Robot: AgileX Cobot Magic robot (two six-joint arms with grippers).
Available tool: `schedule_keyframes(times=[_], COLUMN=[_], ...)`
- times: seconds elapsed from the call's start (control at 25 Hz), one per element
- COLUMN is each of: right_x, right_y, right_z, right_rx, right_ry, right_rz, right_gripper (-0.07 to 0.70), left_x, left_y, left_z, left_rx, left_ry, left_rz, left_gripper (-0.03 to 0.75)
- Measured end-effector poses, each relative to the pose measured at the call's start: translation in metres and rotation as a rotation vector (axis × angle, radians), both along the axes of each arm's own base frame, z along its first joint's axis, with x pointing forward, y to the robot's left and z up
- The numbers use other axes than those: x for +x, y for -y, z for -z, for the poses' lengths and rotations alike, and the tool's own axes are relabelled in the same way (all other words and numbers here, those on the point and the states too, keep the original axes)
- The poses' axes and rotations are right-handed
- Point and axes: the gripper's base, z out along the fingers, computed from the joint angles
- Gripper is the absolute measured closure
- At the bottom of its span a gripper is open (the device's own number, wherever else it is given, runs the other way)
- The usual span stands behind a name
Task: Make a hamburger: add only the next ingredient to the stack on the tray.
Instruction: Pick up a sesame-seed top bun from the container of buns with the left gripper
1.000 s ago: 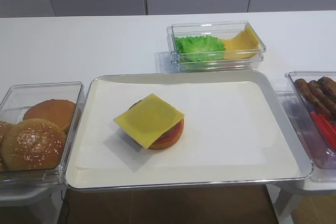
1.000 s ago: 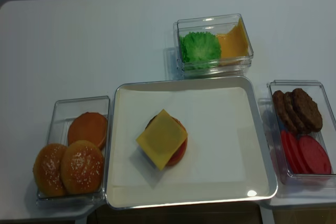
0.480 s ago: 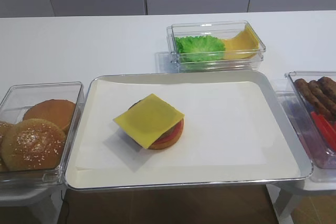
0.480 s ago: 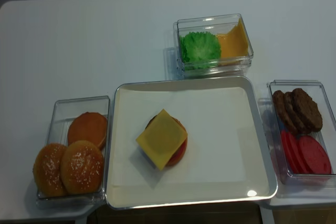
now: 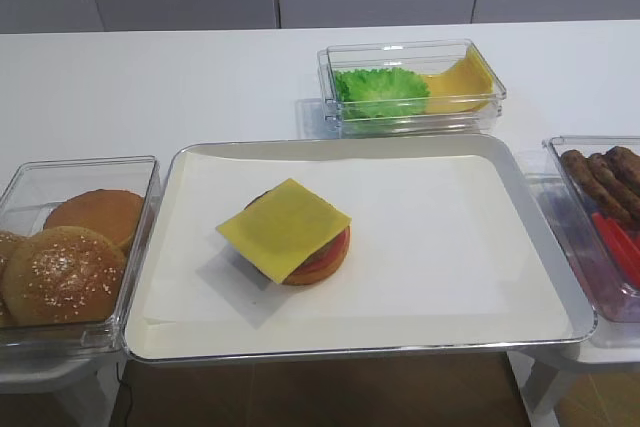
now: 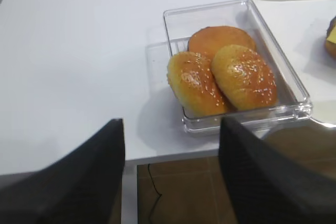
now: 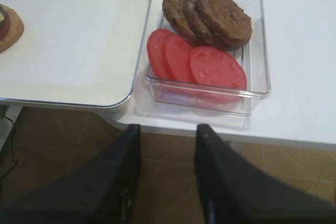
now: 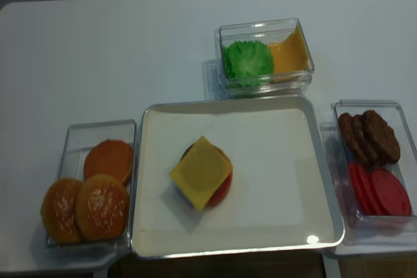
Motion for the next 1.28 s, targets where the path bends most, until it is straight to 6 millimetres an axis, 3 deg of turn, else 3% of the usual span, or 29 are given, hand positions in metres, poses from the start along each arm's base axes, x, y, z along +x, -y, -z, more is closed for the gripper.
schedule_keyframes(times=[0.4,0.68,1.28], right_x=[0.000,0.000,0.000], right_y=[0.000,0.000,0.000], right_z=[0.000,0.000,0.000], right_rx=[0.000,0.000,0.000], right_ry=[0.000,0.000,0.000], right_rz=[0.000,0.000,0.000], right_gripper=[0.371,0.371,0.371], left_x=[0.039,0.072,0.148], left_y=[0.002,0.004,0.005], left_z=[-0.029,-0.032,-0.048], left_rx=[0.019,0.014,-0.030], left_ry=[-0.159,-0.287,-0.386], left_rz=[0.006,0.002,-0.068], left_gripper=[0.291,0.291,0.291])
